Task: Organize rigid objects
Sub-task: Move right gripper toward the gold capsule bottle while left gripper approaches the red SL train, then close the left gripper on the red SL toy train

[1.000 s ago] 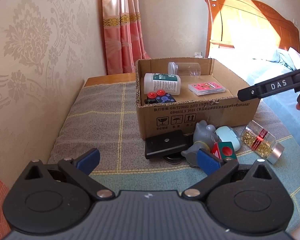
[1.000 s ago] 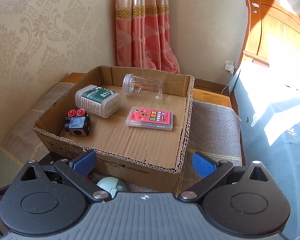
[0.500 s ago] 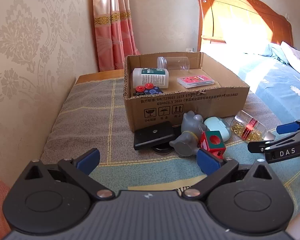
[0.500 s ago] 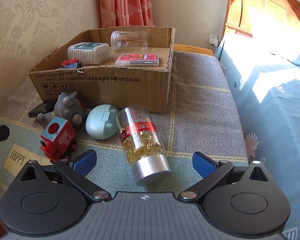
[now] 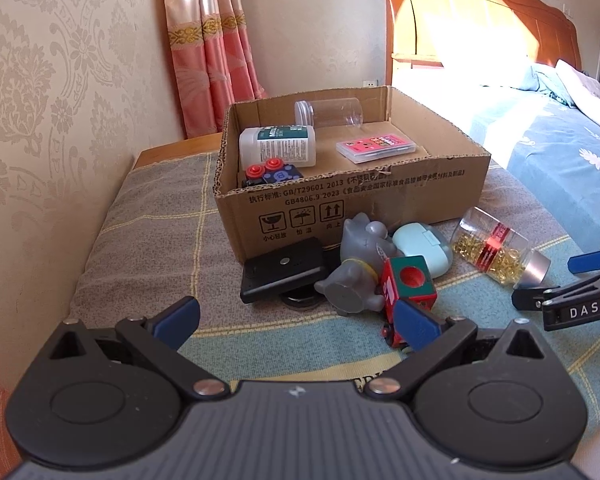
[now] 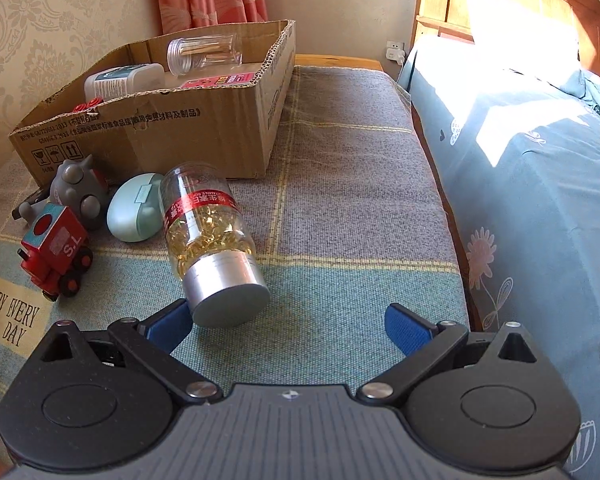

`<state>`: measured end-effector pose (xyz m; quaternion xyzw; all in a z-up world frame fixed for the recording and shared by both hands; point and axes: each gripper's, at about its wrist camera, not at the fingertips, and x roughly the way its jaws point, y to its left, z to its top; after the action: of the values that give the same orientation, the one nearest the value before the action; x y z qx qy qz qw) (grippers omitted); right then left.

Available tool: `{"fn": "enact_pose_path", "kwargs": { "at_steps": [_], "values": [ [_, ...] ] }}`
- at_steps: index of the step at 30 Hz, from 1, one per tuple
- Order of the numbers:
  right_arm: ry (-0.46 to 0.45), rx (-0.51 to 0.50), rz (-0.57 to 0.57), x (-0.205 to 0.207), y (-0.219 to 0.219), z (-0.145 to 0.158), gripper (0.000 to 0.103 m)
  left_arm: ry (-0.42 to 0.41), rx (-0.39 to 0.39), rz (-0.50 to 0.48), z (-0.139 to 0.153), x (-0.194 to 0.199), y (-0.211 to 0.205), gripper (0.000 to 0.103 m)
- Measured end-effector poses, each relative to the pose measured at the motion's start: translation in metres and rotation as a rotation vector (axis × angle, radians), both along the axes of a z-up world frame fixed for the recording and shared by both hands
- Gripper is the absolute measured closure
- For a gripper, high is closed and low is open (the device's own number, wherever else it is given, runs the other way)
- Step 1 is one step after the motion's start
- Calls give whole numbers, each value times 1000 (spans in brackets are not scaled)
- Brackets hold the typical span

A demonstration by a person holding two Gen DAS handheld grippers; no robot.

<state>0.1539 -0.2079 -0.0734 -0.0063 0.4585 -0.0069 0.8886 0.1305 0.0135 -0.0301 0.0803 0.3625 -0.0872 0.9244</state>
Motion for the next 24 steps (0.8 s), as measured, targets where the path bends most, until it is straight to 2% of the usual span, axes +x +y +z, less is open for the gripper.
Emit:
{"fn": "enact_pose_path", "kwargs": {
  "at_steps": [5, 10, 17, 24],
  "values": [
    [-14, -30, 39, -5, 1, -3, 0, 1, 44, 25, -4, 17, -6, 1],
    [-26, 4, 55, -7, -6, -1, 0, 20, 88, 26, -10, 30, -17, 1],
    [-38, 28, 73, -7, -10, -1, 0, 22, 104, -11, -10, 31, -36, 1],
    [-49, 24, 96, -9, -10, -1, 0, 29, 111, -89, -9, 25, -60, 1]
  ]
}}
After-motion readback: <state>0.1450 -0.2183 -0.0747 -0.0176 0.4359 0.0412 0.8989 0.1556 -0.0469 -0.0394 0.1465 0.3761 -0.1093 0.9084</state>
